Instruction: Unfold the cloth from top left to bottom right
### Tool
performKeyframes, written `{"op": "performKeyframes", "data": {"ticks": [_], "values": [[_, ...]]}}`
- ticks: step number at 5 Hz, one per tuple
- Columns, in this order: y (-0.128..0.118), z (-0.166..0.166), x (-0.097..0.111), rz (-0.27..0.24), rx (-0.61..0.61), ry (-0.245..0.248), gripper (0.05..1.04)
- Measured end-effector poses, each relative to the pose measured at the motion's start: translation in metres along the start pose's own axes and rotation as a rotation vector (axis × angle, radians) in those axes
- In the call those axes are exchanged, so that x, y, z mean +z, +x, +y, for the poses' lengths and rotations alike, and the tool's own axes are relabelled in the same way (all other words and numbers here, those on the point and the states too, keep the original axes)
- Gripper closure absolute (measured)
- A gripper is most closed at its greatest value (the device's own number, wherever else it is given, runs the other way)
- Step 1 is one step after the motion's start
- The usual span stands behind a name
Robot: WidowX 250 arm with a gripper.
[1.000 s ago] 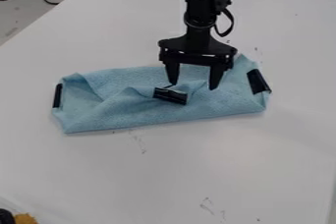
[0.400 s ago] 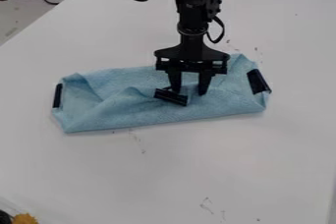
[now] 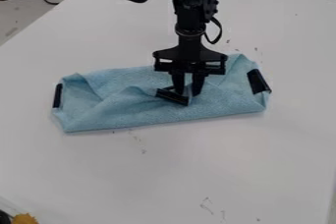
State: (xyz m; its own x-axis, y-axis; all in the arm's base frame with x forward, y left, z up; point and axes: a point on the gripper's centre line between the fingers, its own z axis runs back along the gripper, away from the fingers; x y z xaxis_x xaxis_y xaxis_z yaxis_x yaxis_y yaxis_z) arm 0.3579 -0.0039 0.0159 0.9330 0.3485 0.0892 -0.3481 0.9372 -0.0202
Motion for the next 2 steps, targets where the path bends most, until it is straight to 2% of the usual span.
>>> {"op": "performKeyframes", "data": {"ticks": [1,2], "values": [[0.0002,0.0013,0.0011,0.001,0.001,0.009,0.750],[0.0028,0.0012,0.0072,0.003,-0.023,0.051,0.943]]}}
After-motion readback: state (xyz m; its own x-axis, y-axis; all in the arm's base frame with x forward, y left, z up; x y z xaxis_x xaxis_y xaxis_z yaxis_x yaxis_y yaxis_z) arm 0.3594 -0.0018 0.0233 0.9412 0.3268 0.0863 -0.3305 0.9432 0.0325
